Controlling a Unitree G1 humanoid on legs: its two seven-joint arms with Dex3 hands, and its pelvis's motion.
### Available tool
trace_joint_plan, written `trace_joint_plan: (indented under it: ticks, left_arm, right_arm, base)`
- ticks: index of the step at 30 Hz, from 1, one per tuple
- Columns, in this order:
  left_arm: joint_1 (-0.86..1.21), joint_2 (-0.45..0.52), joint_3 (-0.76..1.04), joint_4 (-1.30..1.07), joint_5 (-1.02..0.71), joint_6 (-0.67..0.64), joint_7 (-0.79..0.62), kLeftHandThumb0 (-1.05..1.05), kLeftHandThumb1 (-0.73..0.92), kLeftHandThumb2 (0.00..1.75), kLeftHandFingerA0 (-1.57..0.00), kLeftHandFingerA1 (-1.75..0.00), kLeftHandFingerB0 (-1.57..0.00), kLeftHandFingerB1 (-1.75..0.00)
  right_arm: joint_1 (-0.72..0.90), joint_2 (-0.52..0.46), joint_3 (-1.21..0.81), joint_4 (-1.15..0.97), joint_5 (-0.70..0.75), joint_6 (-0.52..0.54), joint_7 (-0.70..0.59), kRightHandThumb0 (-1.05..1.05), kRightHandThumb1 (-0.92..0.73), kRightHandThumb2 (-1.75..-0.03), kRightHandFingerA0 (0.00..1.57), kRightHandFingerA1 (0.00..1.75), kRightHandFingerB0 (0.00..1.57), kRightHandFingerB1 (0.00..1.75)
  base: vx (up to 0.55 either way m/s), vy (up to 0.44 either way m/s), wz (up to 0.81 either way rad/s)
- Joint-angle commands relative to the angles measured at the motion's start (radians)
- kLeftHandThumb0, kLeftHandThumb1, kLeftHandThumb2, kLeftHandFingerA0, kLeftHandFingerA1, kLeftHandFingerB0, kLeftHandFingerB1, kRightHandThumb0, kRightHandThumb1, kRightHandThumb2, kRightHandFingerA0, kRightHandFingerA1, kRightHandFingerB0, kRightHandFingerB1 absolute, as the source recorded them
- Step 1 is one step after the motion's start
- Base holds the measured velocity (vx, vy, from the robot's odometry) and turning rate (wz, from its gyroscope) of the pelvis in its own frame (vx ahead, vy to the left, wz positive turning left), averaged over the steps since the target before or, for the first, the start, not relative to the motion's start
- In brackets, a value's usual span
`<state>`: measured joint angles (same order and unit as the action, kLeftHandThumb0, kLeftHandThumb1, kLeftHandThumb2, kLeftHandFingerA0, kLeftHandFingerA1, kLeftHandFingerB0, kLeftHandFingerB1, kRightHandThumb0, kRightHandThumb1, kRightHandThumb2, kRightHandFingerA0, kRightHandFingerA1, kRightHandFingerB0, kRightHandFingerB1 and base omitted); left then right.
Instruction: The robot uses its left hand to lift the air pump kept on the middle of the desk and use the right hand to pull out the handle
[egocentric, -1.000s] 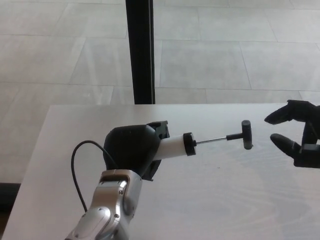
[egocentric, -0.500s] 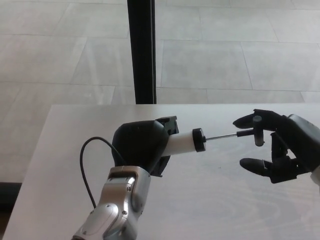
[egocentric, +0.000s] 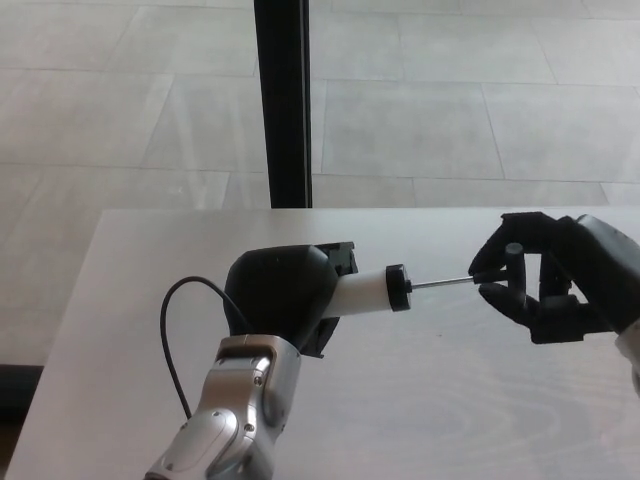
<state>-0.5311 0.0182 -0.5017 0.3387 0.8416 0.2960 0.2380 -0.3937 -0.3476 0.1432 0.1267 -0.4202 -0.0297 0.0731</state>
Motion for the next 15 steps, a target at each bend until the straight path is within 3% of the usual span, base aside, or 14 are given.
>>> trace_joint_plan:
  ticks: [1,2,3,4,5,6,10,11,12,13,14,15]
  left_arm:
    - [0.005,0.01,0.0,0.006,-0.001,-0.02,0.023,-0.18,0.61,1.01,-0.95,-1.75,-0.71,-1.58]
    - [0.004,0.008,0.001,0.006,-0.003,-0.019,0.022,-0.19,0.63,0.98,-0.94,-1.75,-0.71,-1.57]
    - [0.004,0.004,0.004,0.004,-0.01,-0.02,0.018,-0.12,0.62,0.99,-1.11,-1.74,-0.75,-1.42]
    - [0.006,0.003,0.008,0.002,-0.016,-0.024,0.017,-0.12,0.62,0.99,-1.11,-1.74,-0.75,-1.42]
    - [0.005,0.003,0.007,0.002,-0.014,-0.022,0.018,-0.1,0.61,1.02,-1.1,-1.74,-0.74,-1.43]
    - [0.003,0.004,0.006,0.003,-0.011,-0.022,0.02,-0.19,0.6,1.03,-0.94,-1.75,-0.71,-1.58]
    - [-0.003,0.012,0.002,-0.002,-0.003,-0.009,-0.004,-0.21,0.63,1.02,-0.91,-1.75,-0.74,-1.53]
    - [-0.002,0.012,0.005,0.004,-0.006,-0.017,0.008,-0.28,0.56,1.11,-1.2,-1.39,-0.96,-1.23]
    - [-0.002,0.012,0.005,0.004,-0.006,-0.017,0.008,-0.28,0.56,1.11,-1.2,-1.39,-0.96,-1.23]
    - [0.001,0.01,0.009,0.005,-0.009,-0.019,0.015,-0.29,0.56,1.12,-1.21,-1.4,-0.96,-1.24]
    - [0.007,0.009,0.014,-0.007,-0.012,-0.01,0.01,-0.19,0.59,1.04,-0.94,-1.75,-0.71,-1.61]
    - [0.008,0.011,0.012,-0.008,-0.006,-0.013,0.016,-0.19,0.58,1.06,-0.95,-1.75,-0.72,-1.59]
  right_arm:
    - [0.0,0.001,-0.008,0.006,-0.053,-0.026,-0.094,-0.2,-0.54,-1.14,0.85,1.75,0.72,1.59]
    - [0.002,0.0,-0.008,0.005,-0.054,-0.026,-0.095,-0.2,-0.53,-1.13,0.86,1.75,0.73,1.59]
    - [0.007,-0.001,-0.009,0.002,-0.055,-0.026,-0.096,-0.21,-0.52,-1.14,0.87,1.75,0.72,1.61]
    - [0.008,-0.001,-0.008,0.002,-0.056,-0.029,-0.098,-0.21,-0.52,-1.14,0.87,1.75,0.72,1.61]
    - [0.008,0.0,-0.007,0.001,-0.056,-0.027,-0.097,-0.2,-0.52,-1.13,0.87,1.75,0.72,1.61]
    - [0.01,0.001,-0.006,0.0,-0.057,-0.021,-0.094,-0.2,-0.51,-1.12,0.87,1.75,0.72,1.62]
    - [0.014,0.004,-0.005,0.006,-0.064,-0.026,-0.108,-0.2,-0.5,-1.13,0.88,1.75,0.75,1.58]
    - [0.015,0.004,-0.006,0.01,-0.064,-0.032,-0.114,-0.19,-0.49,-1.14,0.88,1.75,0.75,1.58]
    - [0.015,0.004,-0.006,0.011,-0.064,-0.033,-0.114,-0.19,-0.49,-1.14,0.88,1.75,0.75,1.58]
    - [0.016,0.004,-0.008,0.014,-0.063,-0.038,-0.119,-0.2,-0.49,-1.14,0.88,1.75,0.74,1.59]
    - [0.021,0.001,-0.013,0.013,-0.06,-0.041,-0.12,-0.21,-0.5,-1.11,0.88,1.75,0.73,1.62]
    - [0.021,0.0,-0.014,0.011,-0.062,-0.033,-0.119,-0.21,-0.51,-1.11,0.88,1.75,0.73,1.62]
  base:
    - [0.0,0.0,0.0]
    - [0.0,0.0,0.0]
    - [0.0,0.0,0.0]
    - [0.0,0.0,0.0]
    - [0.0,0.0,0.0]
    - [0.0,0.0,0.0]
    - [0.0,0.0,0.0]
    - [0.0,0.0,0.0]
    - [0.0,0.0,0.0]
    - [0.0,0.0,0.0]
    - [0.0,0.0,0.0]
    - [0.0,0.0,0.0]
